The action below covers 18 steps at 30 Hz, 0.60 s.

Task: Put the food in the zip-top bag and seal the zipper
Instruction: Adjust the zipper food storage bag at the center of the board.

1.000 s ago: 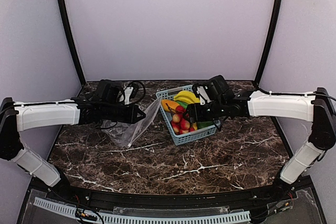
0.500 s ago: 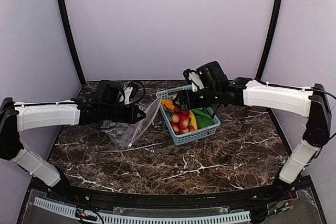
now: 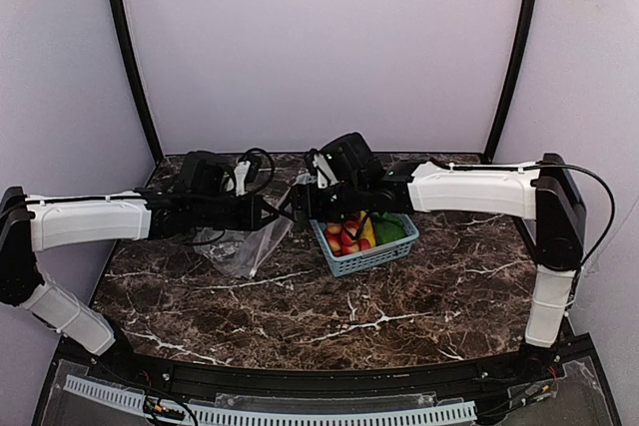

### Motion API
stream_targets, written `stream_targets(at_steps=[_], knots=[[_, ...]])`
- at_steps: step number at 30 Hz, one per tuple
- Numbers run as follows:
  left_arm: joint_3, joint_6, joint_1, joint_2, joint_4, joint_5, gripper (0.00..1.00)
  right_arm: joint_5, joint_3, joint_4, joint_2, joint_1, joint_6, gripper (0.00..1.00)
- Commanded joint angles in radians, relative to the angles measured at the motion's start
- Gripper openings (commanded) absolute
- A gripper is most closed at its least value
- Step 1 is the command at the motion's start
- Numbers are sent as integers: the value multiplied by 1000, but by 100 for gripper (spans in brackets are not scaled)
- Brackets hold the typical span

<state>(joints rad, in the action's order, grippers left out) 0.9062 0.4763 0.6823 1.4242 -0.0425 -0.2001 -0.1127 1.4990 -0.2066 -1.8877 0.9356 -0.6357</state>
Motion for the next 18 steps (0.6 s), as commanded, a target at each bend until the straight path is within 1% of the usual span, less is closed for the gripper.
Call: stream_targets(at_steps=[1,7,10,13,15,18], knots=[[-29,14,5,-61,-28,23,1,106,49,-31,-52,14,-94,78],[-47,21,6,-108,-36,42,1,187,79,-70,-105,21,-118,76],[-51,21,6,-122,-36,35,1,171,106,-71,-131,22,-109,76],[-53,23,6,-120,-55,-6,1,131,158,-70,-166,25,-80,79],[-56,24,6,-121,-71,-20,1,131,191,-75,-189,33,-65,79],[-47,4,6,-138,-39,3,1,198,231,-137,-216,38,-76,79]])
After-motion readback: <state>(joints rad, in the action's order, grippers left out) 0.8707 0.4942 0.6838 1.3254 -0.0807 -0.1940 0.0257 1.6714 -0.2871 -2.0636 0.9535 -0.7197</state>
